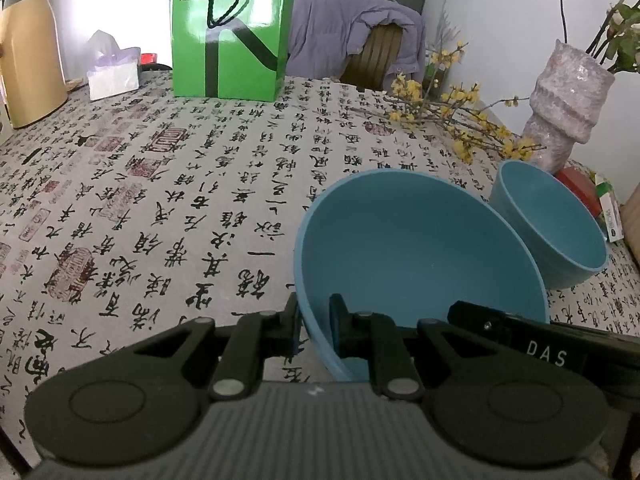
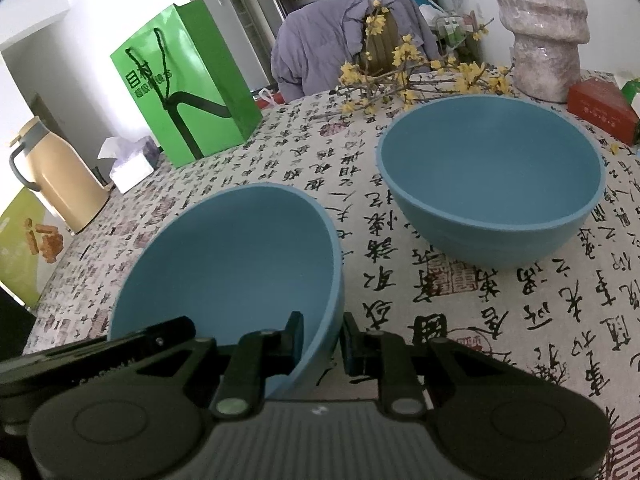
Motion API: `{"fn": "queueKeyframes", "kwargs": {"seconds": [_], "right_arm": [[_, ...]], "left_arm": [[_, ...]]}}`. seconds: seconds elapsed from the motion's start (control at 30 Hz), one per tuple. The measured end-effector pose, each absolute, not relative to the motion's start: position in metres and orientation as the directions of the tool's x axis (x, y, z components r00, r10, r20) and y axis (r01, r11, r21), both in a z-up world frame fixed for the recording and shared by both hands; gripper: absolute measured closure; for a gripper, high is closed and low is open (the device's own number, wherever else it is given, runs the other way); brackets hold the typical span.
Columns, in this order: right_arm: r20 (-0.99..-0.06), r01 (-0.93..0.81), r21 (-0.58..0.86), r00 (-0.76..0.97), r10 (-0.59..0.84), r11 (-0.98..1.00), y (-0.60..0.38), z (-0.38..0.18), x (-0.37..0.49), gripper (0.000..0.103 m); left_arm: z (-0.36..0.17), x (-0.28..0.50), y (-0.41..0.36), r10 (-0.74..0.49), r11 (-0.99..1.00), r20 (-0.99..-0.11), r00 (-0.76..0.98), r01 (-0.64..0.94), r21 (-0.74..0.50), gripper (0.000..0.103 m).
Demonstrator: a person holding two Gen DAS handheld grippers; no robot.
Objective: Organize plates and bowls
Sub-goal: 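Lift the blue bowl with both grippers away from the flowering branches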
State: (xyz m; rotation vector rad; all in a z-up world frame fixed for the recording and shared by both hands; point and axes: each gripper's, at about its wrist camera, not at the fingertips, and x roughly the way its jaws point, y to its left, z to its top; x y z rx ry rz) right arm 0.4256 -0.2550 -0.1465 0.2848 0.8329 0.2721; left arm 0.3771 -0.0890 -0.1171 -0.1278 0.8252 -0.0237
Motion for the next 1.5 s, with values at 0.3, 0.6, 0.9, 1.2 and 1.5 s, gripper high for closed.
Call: {"fn": "queueKeyframes", "kwargs": {"seconds": [0.3, 0.6, 0.9, 1.2, 1.5], "right_arm": [[-0.673, -0.133, 0.362, 0.647, 0.357, 0.923, -0.255, -0.144, 0.422, 0.084], [-0.658, -0.154, 0.366, 0.655, 0.372, 0.918, -0.252, -0.138, 0.418, 0.084], [-0.635, -0.183, 0.364, 0.669, 0.387, 0.913, -0.247, -0.127, 0.413, 0.084], [-0.618, -0.217, 0.353, 0.677, 0.4, 0.91, -0.24, -0.117, 0.406, 0.084], [-0.605, -0.238, 0.351, 0.681, 0.413, 0.906, -0.233, -0.109, 0.4, 0.087]], "left_arm": [[-0.112, 0.374, -0.088, -0.067, 0.992, -0.722, 0.689, -0.031, -0.121, 0.088], [-0.104, 0.367, -0.083, -0.067, 0.991, -0.703, 0.708, -0.035, -0.13, 0.088], [-0.095, 0.359, -0.078, -0.06, 0.99, -0.689, 0.723, -0.043, -0.131, 0.088], [-0.085, 0.348, -0.072, -0.042, 0.99, -0.666, 0.745, -0.059, -0.128, 0.088], [-0.08, 0.338, -0.063, -0.034, 0.989, -0.659, 0.751, -0.071, -0.131, 0.088]]}}
